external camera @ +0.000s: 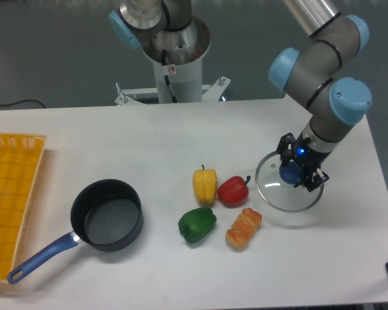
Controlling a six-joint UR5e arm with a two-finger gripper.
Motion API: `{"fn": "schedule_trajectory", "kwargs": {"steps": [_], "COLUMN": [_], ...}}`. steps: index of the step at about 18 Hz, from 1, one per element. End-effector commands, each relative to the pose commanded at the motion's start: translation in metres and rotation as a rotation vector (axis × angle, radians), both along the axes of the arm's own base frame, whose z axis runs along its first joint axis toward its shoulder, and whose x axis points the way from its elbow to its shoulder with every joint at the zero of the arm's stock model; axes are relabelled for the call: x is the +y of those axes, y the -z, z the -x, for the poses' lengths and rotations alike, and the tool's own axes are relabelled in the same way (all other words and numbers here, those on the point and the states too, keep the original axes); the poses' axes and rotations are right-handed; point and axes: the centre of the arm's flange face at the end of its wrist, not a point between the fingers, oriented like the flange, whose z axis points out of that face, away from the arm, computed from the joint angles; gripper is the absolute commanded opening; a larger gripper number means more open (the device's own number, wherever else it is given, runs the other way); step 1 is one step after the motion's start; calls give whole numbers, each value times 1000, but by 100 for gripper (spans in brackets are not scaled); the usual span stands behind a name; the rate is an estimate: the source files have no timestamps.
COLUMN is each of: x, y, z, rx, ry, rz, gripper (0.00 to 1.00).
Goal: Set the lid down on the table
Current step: 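Carry the held glass lid away from the peppers across the table, then lower the glass lid flat onto the table surface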
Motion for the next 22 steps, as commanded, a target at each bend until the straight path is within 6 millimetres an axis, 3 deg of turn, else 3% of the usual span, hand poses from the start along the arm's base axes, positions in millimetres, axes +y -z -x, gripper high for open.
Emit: {"fn": "schedule_trajectory", "kwargs": {"steps": [6, 22], "x": [-11, -15], "y": [7, 18], "z": [10, 14], "rx": [4, 14], "ry": [20, 14], "rz": [-6, -4], "gripper": [59, 59]}}
